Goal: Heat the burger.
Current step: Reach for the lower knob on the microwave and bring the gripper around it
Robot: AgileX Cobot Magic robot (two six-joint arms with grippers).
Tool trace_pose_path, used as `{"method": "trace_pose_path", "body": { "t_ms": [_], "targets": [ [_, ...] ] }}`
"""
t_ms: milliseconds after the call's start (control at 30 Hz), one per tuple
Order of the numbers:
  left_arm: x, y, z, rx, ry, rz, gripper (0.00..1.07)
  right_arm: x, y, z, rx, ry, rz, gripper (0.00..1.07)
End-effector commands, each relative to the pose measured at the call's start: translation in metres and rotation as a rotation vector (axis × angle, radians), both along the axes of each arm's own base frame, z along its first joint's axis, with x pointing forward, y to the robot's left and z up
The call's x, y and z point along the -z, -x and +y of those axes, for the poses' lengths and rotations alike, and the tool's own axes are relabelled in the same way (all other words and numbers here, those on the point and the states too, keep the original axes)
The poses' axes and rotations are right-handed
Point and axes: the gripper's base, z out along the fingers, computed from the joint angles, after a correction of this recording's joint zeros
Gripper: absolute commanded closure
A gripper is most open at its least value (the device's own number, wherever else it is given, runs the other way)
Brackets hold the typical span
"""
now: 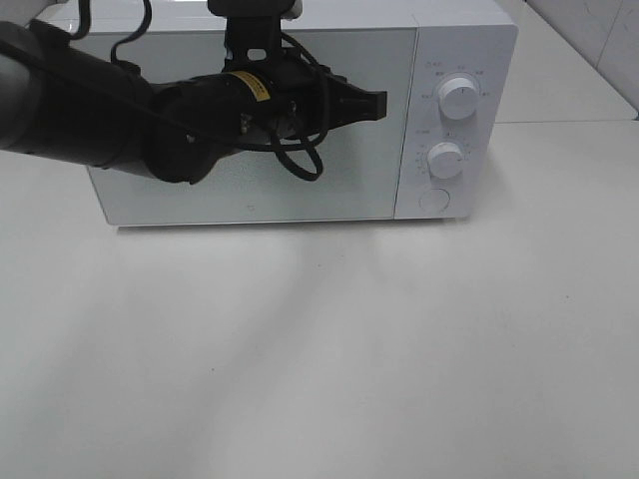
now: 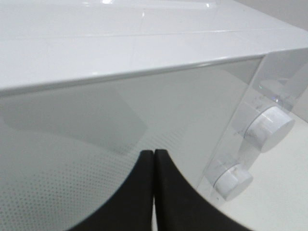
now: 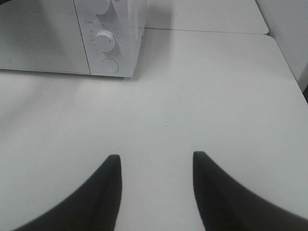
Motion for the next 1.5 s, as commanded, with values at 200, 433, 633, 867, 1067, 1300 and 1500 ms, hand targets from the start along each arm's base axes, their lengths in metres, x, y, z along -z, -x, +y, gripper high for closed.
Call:
{"method": "trace_pose_path", "body": {
  "t_ms": [200,433,633,867,1067,1300,1500],
  "targets": [
    [-0.024,0.029,-0.002,0.115,-0.149,0.136,1.07,-0.001,0.004,0.0,-0.004,0.003,-0.032,0.59],
    [-0.051,0.064,0.01,0.219,-0.294,0.305,1.07,-0.001,0.004,0.0,-0.004,0.003,-0.032,0.59],
    [-0.069,0.089,0.028,0.24,-0.358,0.477,1.03,-0.001,0.004,0.0,-0.004,0.003,-0.032,0.59],
    [-0.092,0.111,0.047,0.275,-0.412,0.544,0.58,-0.001,0.004,0.0,-0.004,0.003,-0.032,0.59],
    [-0.097,0.112,0.051,0.248,-0.397,0.558,0.05,-0.001,0.004,0.0,-0.004,0.003,-0.032,0.59],
    [-0.097,0.12,0.058,0.257,-0.438,0.634,0.06,-0.001,0.004,0.0,-0.004,0.003,-0.032,0.59],
    [-0.107,0.129,0.073,0.253,-0.529,0.631,0.06,-0.001,0.004,0.0,-0.004,0.003,-0.032,0.59]
  ]
}}
